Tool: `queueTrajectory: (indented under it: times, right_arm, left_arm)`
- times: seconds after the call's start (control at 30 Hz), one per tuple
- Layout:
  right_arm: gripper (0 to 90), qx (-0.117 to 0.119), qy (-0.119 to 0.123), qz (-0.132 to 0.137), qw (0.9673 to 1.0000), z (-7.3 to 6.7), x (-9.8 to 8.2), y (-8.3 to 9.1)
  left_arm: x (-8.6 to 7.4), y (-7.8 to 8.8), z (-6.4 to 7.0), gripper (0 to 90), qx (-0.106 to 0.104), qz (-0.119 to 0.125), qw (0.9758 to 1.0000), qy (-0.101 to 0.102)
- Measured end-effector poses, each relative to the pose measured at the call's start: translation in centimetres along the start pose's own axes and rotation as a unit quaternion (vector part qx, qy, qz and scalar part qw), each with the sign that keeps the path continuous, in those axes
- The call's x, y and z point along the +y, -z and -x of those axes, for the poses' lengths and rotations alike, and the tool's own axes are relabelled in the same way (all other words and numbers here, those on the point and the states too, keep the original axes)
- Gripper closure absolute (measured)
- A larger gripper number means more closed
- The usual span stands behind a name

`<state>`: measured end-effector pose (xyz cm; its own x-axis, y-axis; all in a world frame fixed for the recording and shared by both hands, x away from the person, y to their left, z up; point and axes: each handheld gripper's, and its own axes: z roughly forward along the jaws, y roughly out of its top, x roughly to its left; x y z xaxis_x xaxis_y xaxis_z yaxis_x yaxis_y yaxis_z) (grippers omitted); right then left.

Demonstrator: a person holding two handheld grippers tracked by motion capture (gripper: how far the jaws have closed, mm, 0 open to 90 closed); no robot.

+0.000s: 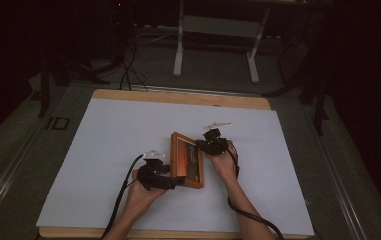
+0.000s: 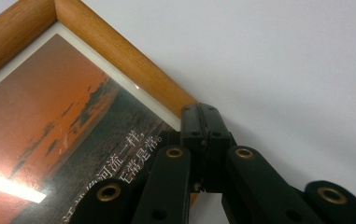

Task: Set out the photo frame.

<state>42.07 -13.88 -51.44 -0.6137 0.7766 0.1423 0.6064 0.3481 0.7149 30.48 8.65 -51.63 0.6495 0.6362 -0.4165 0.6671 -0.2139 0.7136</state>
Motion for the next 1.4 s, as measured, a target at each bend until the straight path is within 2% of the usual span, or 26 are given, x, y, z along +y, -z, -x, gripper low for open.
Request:
queueTrajectory:
  times: [0.13,0.23,0.3,0.47,0.53,0.67,0.77,1.0,1.3,1.4]
  right_arm:
    - [90.0,0.0,0.001,0.001,1.0,0.0,0.0,0.0]
    - [90.0,-0.001,0.0,0.002,1.0,0.0,0.0,0.0]
    - [90.0,0.0,-0.001,0.003,1.0,0.0,-0.1,0.0]
    - [89.9,0.0,0.002,0.002,1.0,0.0,0.0,0.0]
    - [89.9,0.002,0.003,0.002,1.0,0.1,0.0,0.0]
    - [89.5,0.011,0.0,0.001,0.9999,0.4,0.0,0.0]
    - [88.2,0.009,0.001,0.003,1.0,0.6,0.0,0.3]
    - [83.4,0.012,0.002,0.02,0.9997,1.7,-0.3,2.5]
    - [62.0,0.019,0.003,0.055,0.9983,3.3,-0.4,7.0]
    - [57.0,0.021,0.009,0.066,0.9976,3.5,-0.5,8.4]
  left_arm:
    - [0.2,-0.2,0.1,29.9,-0.014,0.01,0.9999,0.003]
    - [0.5,-0.3,0.0,35.6,-0.008,0.018,0.9998,0.011]
    - [0.6,-0.4,-0.1,38.3,-0.015,0.013,0.9997,0.016]
    - [0.9,-0.5,0.2,39.6,-0.003,0.003,0.9999,0.016]
    - [0.9,-0.5,0.2,40.5,-0.007,-0.001,0.9997,0.022]
    - [0.9,-0.5,0.1,41.6,-0.01,-0.002,0.9997,0.023]
    - [1.0,-0.5,-0.1,45.3,-0.013,0.003,0.9993,0.036]
    - [1.6,-0.6,0.0,51.6,-0.008,0.009,0.9989,0.046]
    - [2.9,-0.9,1.0,57.1,0.014,0.008,0.9994,0.031]
    - [3.4,-1.1,1.4,59.4,0.019,0.01,0.9995,0.024]
